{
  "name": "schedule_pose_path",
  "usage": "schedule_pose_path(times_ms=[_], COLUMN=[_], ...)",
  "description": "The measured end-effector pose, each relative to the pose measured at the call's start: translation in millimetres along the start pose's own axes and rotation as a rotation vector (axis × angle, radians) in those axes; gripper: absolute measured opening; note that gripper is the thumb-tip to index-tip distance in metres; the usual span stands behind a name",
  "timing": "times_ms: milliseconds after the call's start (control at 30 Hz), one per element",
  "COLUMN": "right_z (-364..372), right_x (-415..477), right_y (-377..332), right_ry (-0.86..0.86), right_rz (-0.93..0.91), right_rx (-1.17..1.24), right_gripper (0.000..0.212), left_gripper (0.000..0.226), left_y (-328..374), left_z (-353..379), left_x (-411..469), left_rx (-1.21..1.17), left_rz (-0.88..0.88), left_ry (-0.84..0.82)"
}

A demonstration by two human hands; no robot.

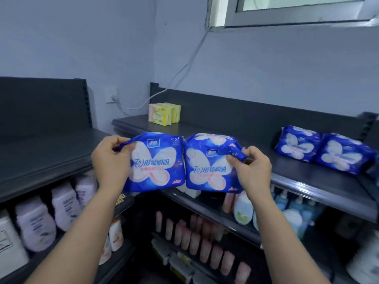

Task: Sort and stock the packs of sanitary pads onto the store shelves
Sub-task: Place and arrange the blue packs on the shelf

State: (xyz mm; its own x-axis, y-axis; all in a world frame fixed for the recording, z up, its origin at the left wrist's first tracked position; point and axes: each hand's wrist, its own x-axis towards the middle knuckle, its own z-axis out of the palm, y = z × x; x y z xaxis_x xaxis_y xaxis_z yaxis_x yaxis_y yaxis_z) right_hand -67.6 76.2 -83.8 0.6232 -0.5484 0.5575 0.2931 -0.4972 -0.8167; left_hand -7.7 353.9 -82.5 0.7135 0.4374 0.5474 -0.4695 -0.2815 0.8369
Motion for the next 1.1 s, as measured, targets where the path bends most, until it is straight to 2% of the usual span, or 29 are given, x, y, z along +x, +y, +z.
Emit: schedule_pose_path(times_ms=[233, 467, 667, 833, 1100], right_z=[-71, -134, -181, -209, -251], right_x=[47, 106, 154, 179, 203], right_y=[38, 73, 109, 129, 175], right_ry=[0.149, 0.303, 0.444, 0.541, 0.627], right_rz=[0.012, 0.031, 0.062, 0.101, 0.229], right_rx=[-0.090, -0.078, -0.128, -0.193, -0.200], right_gripper=[0.039, 0.034, 0.037, 0.041, 0.040], left_gripper=[0.006, 0.007, 0.008, 0.008, 0.007], left_y=[24, 48, 58, 67, 71], left_z=[108, 222, 321, 386, 467], left_x=[-15, -25, -33, -46, -81], left_rx=[-0.092, -0.236, -0.326, -0.369, -0.381], left_rz=[0.005, 0.031, 0.027, -0.013, -0.003], left_ry=[-0.156, -0.287, -0.415, -0.551, -0.656])
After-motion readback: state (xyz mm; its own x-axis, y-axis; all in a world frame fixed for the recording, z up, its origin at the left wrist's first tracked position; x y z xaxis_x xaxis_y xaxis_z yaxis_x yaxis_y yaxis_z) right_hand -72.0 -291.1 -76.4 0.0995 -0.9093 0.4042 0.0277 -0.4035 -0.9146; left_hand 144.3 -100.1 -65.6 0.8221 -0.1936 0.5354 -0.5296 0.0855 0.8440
